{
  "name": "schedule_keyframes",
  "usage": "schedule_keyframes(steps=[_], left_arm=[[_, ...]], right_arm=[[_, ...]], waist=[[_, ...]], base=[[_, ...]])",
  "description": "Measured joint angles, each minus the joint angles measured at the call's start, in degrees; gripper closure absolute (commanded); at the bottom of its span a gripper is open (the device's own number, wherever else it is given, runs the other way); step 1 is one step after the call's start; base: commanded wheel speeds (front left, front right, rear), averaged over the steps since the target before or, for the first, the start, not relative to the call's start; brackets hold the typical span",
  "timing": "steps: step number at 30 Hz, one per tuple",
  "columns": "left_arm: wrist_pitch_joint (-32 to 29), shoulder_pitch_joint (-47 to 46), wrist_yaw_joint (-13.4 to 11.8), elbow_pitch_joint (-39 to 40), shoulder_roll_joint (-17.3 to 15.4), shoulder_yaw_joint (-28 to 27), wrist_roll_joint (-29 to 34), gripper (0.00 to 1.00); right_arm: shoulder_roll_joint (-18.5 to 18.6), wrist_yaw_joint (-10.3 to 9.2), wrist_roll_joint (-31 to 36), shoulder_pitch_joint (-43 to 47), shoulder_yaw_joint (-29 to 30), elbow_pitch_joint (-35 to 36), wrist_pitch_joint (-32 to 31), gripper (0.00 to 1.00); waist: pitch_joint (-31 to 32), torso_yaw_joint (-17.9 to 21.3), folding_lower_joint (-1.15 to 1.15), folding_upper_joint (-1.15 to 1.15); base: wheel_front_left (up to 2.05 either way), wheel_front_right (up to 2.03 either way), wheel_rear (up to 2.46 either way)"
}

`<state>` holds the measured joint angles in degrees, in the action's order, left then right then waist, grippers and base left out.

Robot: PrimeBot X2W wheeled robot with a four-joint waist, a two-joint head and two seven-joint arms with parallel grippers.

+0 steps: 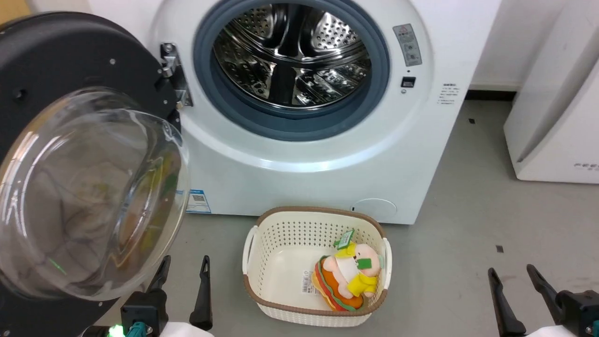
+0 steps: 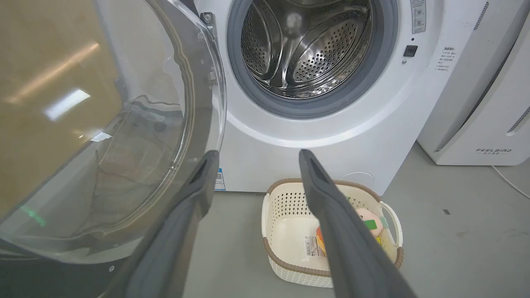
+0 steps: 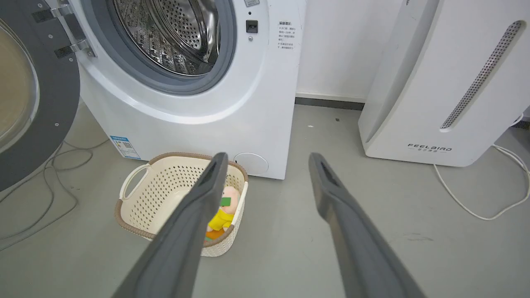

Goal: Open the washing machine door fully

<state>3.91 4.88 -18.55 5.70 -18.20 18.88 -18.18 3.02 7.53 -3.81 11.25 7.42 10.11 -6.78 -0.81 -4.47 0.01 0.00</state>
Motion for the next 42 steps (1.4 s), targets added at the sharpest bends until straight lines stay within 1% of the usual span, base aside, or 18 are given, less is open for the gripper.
schedule_keyframes(steps=[5,10,11,19,42], left_arm=[[0.21,-0.21,-0.11,-0.68,0.08,-0.04,-0.02,0.00],[0.68,-0.25,-0.16,-0.90,0.03,-0.35,-0.08,0.00],[0.68,-0.25,-0.16,-0.92,0.03,-0.38,-0.13,1.00],[0.60,-0.24,0.19,-0.93,0.37,-0.90,0.09,1.00],[-0.35,-0.31,3.67,-1.85,3.18,-4.11,3.50,1.00]], right_arm=[[0.00,0.00,0.00,0.00,-0.05,0.16,-0.16,0.00],[0.00,0.00,-0.02,-0.01,0.07,0.18,-0.16,0.00],[0.00,0.00,-0.02,-0.01,0.10,0.16,-0.16,1.00],[0.01,0.01,-0.02,-0.05,-0.15,-0.23,-0.15,1.00],[0.01,0.01,0.33,-1.38,-1.44,-2.07,0.92,1.00]], waist=[[-0.52,0.54,0.00,0.00],[-0.83,0.24,0.00,0.00],[-0.89,0.16,0.00,0.00],[-0.86,0.30,0.00,0.00],[-0.54,1.10,0.00,0.00]], base=[[0.00,0.00,0.00],[0.00,0.00,0.00],[0.00,0.00,0.00],[0.00,0.00,0.00],[0.00,0.00,0.00]])
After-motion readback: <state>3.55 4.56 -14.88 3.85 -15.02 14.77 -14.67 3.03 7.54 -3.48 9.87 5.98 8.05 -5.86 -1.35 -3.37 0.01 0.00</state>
